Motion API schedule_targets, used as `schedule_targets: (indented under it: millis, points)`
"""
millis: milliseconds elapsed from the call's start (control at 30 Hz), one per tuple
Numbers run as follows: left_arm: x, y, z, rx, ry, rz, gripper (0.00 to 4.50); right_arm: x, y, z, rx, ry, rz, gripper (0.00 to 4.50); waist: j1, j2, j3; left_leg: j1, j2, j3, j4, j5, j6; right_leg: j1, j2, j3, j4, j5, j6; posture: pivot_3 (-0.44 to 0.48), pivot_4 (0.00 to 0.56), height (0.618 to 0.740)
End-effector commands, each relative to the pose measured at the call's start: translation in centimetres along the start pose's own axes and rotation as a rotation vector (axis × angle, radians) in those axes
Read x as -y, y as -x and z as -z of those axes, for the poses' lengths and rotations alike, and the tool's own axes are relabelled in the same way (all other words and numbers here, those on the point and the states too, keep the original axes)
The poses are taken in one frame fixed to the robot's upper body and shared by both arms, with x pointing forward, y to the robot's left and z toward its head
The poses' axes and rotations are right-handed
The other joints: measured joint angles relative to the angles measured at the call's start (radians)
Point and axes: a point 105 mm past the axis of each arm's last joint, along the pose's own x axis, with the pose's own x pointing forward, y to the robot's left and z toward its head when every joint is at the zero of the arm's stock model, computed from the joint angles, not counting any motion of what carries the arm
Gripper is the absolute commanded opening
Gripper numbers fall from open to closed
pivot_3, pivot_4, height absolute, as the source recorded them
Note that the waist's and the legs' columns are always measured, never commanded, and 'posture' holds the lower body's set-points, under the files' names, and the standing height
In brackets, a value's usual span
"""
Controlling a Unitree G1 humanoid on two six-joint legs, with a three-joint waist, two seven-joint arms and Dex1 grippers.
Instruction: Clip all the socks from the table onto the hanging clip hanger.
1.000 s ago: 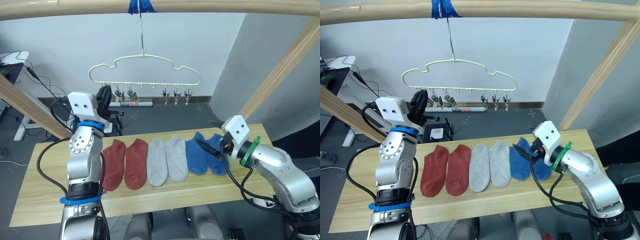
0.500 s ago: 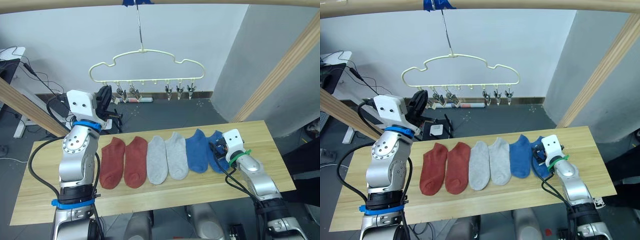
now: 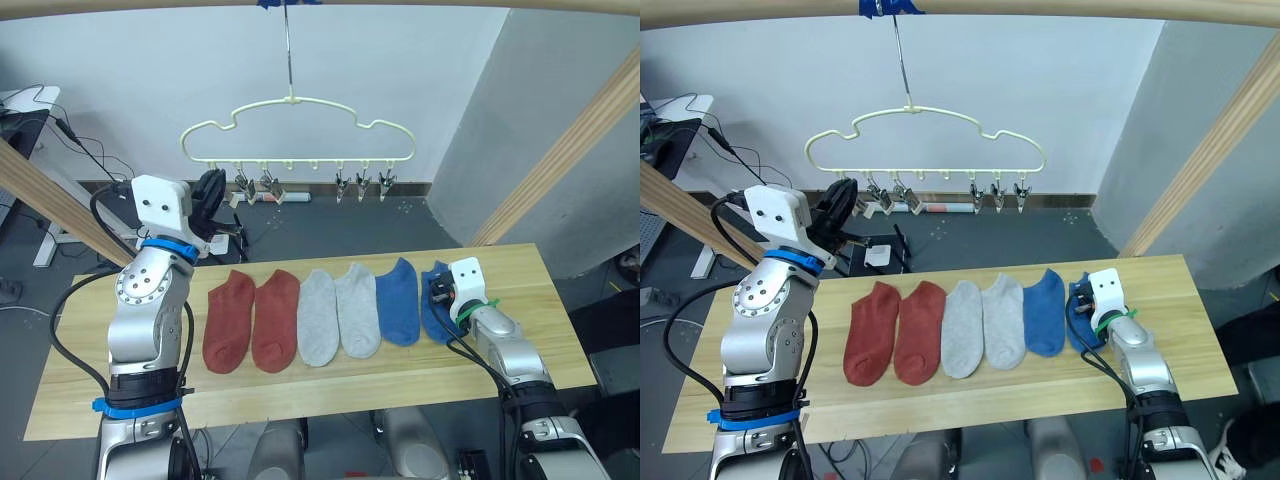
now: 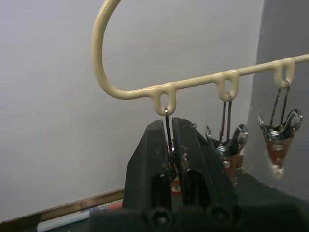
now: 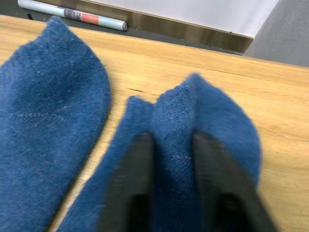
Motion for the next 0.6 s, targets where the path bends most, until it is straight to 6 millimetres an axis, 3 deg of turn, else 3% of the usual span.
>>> schedule_targets:
  millis: [33,167,333,433,600]
  points:
    - [0.1,0.0,-1.6,0.040,0.005,0.044,0.00,0.5,0.6,1.9,-0.055,-0.012,0.002,0.02,0.000,0.000,0.000,0.000,0.000,0.000,0.000,0.000,0.000,0.000,0.000,0.000,0.000,0.000,0.000,-0.172,0.331,0.731]
    - [0.5,-0.2,-1.9,0.031,0.030,0.089,0.00,0.2,1.4,-0.2,0.025,0.088,-0.065,0.02,0.001,0.001,0.001,0.000,0.000,0.000,0.000,0.000,0.000,0.000,0.000,0.000,0.000,0.000,0.000,-0.172,0.331,0.731]
    - [0.8,-0.2,-2.4,0.014,0.052,0.140,0.00,-2.1,3.9,-5.4,0.203,0.315,-0.217,0.02,-0.004,0.003,0.007,-0.003,0.000,0.000,-0.001,0.000,0.000,-0.002,0.000,0.000,-0.001,0.000,0.000,-0.171,0.333,0.731]
    - [0.8,-0.1,-2.6,0.007,0.058,0.149,0.00,-3.5,4.9,-7.5,0.277,0.405,-0.269,0.02,-0.003,0.003,0.007,-0.006,0.001,0.002,0.000,0.000,-0.001,-0.008,0.001,0.000,0.001,0.000,0.000,-0.172,0.333,0.731]
    - [0.9,0.2,-2.6,-0.010,0.075,0.163,0.00,-8.1,6.1,-10.9,0.420,0.542,-0.423,0.02,-0.001,0.003,0.008,-0.014,0.001,0.001,0.001,0.003,-0.005,-0.016,0.000,0.000,0.002,0.002,-0.001,-0.169,0.335,0.731]
